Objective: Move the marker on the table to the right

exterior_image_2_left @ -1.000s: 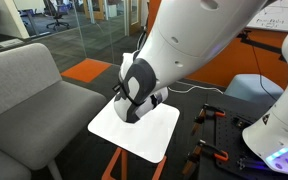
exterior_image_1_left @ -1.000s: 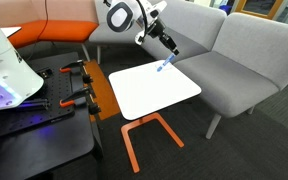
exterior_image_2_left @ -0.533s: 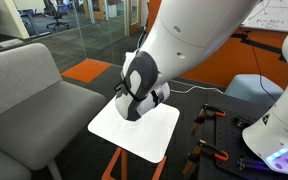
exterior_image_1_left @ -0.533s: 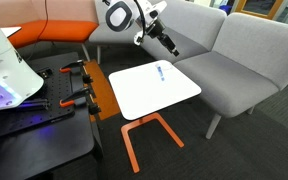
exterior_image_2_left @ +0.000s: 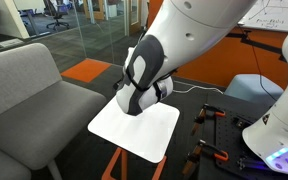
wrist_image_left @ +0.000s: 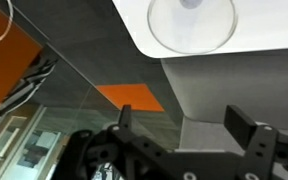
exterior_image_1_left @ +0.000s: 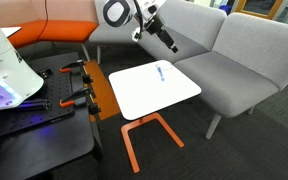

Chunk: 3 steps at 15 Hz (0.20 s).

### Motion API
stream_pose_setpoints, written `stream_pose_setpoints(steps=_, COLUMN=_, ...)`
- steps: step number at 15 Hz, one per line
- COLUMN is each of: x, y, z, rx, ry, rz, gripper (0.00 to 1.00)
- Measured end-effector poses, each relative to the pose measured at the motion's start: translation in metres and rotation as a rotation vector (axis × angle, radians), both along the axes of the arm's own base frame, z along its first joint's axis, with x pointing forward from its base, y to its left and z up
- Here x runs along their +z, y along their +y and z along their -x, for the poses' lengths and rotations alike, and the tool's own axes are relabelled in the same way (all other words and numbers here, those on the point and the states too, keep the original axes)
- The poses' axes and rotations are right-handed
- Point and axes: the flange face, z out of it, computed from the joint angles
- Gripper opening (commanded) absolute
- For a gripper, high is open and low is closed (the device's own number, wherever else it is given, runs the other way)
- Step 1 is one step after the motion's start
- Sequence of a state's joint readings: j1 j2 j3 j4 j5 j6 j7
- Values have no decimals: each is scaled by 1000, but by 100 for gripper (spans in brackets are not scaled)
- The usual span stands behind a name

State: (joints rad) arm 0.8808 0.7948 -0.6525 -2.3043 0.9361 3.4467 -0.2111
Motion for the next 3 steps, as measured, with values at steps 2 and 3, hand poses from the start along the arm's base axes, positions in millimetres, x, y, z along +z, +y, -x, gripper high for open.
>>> stream_pose_setpoints(steps=2, x=10, y=0, z=4, rx=3, ry=6, rz=-27, gripper=100)
stream_pose_setpoints(steps=3, x=17, y=2, z=6, rx=14, ry=11, rz=-41, gripper=100)
